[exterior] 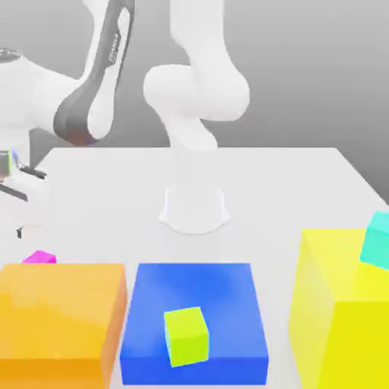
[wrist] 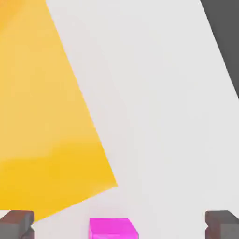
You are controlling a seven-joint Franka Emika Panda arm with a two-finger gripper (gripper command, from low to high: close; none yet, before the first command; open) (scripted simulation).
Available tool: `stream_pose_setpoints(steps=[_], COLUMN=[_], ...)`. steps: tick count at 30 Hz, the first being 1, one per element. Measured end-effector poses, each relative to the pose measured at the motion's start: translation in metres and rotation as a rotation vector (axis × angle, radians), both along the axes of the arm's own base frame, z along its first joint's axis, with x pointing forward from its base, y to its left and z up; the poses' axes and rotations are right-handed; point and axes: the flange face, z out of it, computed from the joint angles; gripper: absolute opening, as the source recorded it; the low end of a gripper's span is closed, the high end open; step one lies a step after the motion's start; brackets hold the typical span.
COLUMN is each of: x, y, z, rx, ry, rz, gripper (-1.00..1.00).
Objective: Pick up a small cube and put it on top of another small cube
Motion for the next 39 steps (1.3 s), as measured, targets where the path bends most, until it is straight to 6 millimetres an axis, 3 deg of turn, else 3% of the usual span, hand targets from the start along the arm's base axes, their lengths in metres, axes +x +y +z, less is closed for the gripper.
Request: stream_pose_setpoints(steps=[7, 18, 19, 26, 37, 39], x=[-0.05, -0.053, -0.054, -0.055, -0.055, -0.042], y=[-0.002, -0.003, -0.002, -0.002, -0.002, -0.012], z=[-0.051, -0.114, -0.121, -0.122, -0.062, -0.047], rx=[0.124, 0.137, 0.138, 0.14, 0.14, 0.118], ry=[-0.02, -0.031, -0.029, -0.028, -0.028, -0.049], rz=[-0.045, -0.052, -0.05, -0.05, -0.05, -0.057], gripper=[0.0, 0.0, -1.0, -1.0, -1.0, -1.0])
